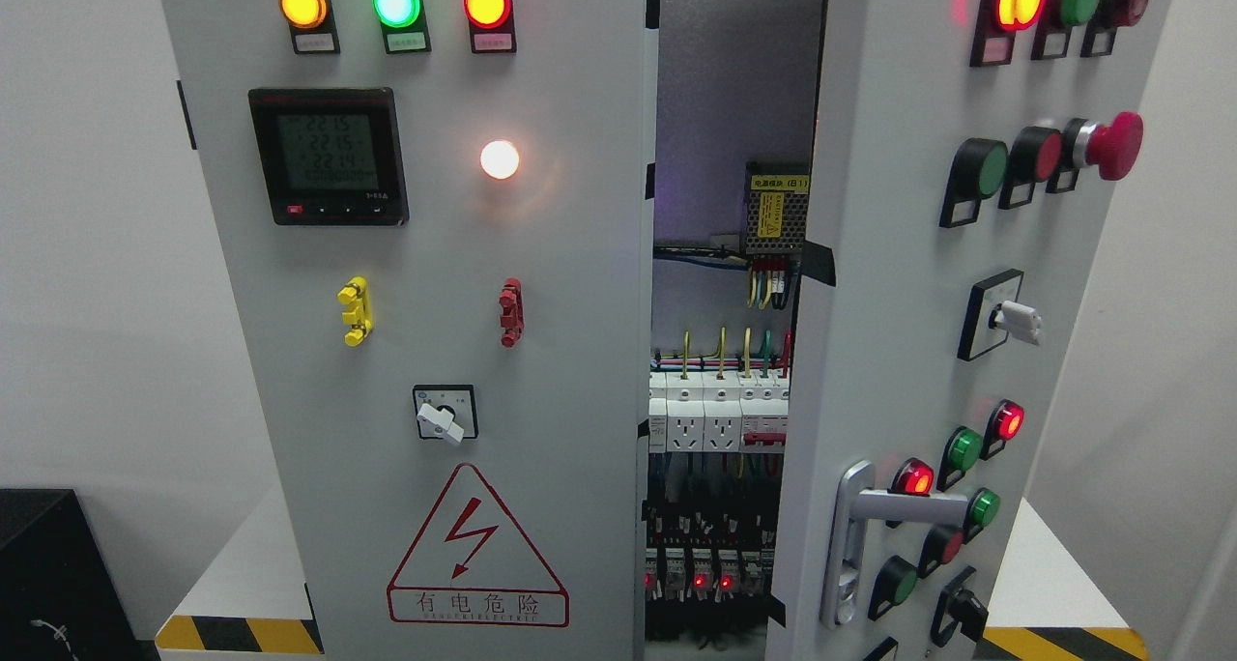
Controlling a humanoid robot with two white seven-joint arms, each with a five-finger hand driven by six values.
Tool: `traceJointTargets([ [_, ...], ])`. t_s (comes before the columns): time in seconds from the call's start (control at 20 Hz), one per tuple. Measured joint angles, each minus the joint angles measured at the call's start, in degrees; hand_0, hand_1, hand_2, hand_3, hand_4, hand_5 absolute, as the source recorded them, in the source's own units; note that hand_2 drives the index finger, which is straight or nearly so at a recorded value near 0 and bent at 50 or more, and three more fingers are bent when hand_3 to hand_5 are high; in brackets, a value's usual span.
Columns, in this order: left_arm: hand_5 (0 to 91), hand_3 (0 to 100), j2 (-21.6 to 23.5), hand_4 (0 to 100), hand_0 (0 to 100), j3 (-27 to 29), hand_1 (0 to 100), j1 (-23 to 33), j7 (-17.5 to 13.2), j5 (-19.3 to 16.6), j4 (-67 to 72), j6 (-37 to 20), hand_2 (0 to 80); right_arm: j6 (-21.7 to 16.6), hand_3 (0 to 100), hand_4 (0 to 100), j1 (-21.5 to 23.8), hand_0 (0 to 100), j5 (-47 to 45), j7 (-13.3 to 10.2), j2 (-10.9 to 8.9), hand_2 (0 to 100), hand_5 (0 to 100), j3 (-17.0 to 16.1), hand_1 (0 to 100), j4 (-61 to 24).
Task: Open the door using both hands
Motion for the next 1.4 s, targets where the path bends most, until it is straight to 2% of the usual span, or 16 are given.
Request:
traceJointTargets([
  [0.55,0.0,0,0.0,0,0,0.0,0,0.0,-0.1,0.0,0.0,0.0,0.0,0.0,0,0,0.0,0,0.0,0.0,0.00,0,0,0.0,0,0.0],
  [0.6,0.0,0,0.4,0,0,0.2,0,0.0,-1.2,0.1,-0.1,0.0,0.0,0.0,0,0,0.0,0,0.0,0.0,0.00,0,0,0.0,0,0.0],
  [0.65,0.0,0,1.2,0,0,0.4,0,0.2,-3.7,0.4,-0.7,0.0,0.0,0.0,0,0,0.0,0,0.0,0.0,0.00,0,0,0.0,0,0.0],
  [0.75,0.0,0,4.3,0,0,1.0,0,2.0,-13.6,3.5,-3.8,-0.1,0.0,0.0,0,0,0.0,0,0.0,0.0,0.00,0,0,0.0,0,0.0],
  [0.85,0.0,0,9.5,0,0,1.8,0,6.3,-26.3,11.1,-9.5,-0.2,0.0,0.0,0,0,0.0,0,0.0,0.0,0.00,0,0,0.0,0,0.0],
  [0.9,0.0,0,13.1,0,0,2.1,0,8.8,-33.2,17.9,-12.9,-0.2,0.0,0.0,0,0,0.0,0,0.0,0.0,0.00,0,0,0.0,0,0.0],
  [0.95,0.0,0,18.0,0,0,2.8,0,12.1,-38.8,26.0,-16.9,-0.2,0.0,0.0,0,0,0.0,0,0.0,0.0,0.00,0,0,0.0,0,0.0],
  [1.1,0.0,0,33.0,0,0,5.3,0,20.5,-54.5,53.7,-25.9,-0.2,0.0,0.0,0,0,0.0,0,0.0,0.0,0.00,0,0,0.0,0,0.0],
  [1.15,0.0,0,38.2,0,0,6.8,0,22.6,-59.3,61.3,-28.5,-0.2,0.0,0.0,0,0,0.0,0,0.0,0.0,0.00,0,0,0.0,0,0.0],
  [1.25,0.0,0,46.8,0,0,10.1,0,24.7,-65.5,71.8,-33.0,0.0,0.0,0.0,0,0,0.0,0,0.0,0.0,0.00,0,0,0.0,0,0.0],
  [1.35,0.0,0,54.6,0,0,14.1,0,24.5,-68.9,78.4,-37.5,1.6,0.0,0.0,0,0,0.0,0,0.0,0.0,0.00,0,0,0.0,0,0.0],
  [1.4,0.0,0,58.1,0,0,15.9,0,23.4,-69.9,80.5,-39.8,3.5,0.0,0.0,0,0,0.0,0,0.0,0.0,0.00,0,0,0.0,0,0.0],
])
